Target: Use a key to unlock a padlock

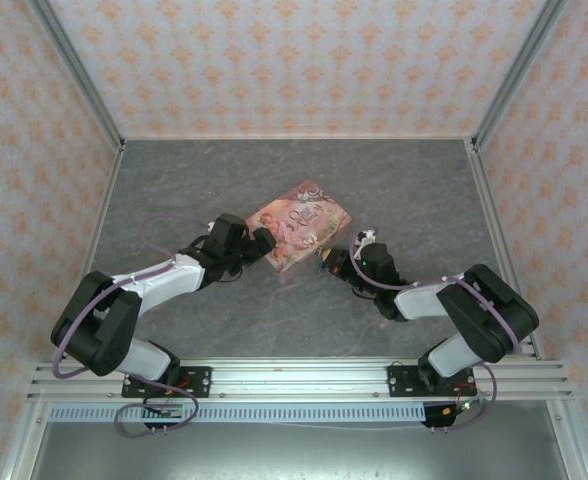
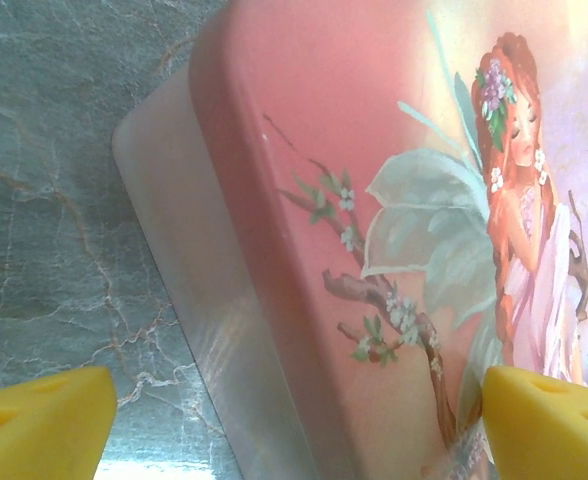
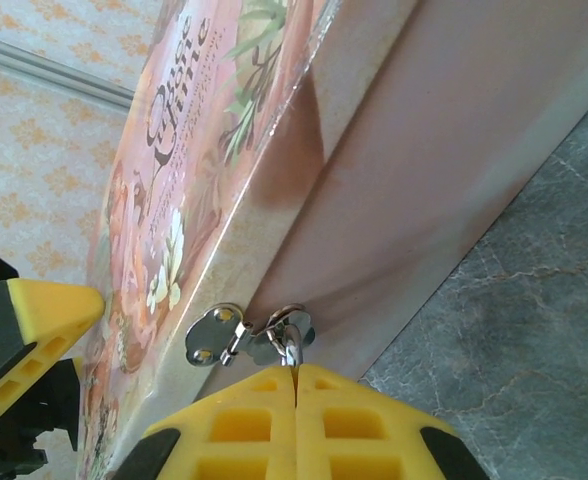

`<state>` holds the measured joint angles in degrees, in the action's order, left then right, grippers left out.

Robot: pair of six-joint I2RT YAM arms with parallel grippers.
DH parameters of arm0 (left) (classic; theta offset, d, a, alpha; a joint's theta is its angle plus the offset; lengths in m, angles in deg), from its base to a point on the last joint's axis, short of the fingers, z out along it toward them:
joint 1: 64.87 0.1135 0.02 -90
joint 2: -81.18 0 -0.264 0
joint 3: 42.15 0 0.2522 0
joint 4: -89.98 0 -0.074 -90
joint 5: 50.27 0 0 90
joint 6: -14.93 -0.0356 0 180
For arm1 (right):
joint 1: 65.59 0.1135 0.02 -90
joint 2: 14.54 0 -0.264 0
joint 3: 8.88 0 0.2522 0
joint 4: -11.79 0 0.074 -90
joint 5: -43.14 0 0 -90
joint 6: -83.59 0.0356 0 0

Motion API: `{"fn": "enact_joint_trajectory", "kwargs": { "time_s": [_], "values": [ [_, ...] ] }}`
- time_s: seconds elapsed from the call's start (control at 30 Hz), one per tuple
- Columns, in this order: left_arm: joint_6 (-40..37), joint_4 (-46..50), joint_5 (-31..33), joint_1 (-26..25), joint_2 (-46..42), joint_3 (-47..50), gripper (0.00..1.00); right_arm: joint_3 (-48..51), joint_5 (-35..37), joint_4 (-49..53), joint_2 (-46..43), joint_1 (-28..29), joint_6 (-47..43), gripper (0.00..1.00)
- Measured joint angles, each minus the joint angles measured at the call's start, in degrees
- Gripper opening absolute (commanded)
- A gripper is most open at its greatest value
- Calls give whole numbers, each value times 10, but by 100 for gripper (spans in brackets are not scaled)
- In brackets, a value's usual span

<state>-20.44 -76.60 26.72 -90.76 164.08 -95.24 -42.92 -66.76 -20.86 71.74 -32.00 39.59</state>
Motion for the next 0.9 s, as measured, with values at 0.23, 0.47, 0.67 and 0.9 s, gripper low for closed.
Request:
{"fn": "enact_joint_trajectory", "kwargs": {
  "time_s": [0.23, 0.47, 0.67, 0.9],
  "values": [
    [0, 0, 0, 0, 0, 0, 94, -8, -7, 3, 13, -4, -1, 0],
    [0, -2, 0, 0, 2, 0, 94, -11, -9, -41, 65, -6, 18, 0],
    [0, -4, 0, 0, 2, 1, 94, -14, 3, -73, 85, -7, 43, 0],
    [0, -10, 0, 0, 2, 5, 94, -23, 9, -109, 118, -9, 74, 0]
  ]
}}
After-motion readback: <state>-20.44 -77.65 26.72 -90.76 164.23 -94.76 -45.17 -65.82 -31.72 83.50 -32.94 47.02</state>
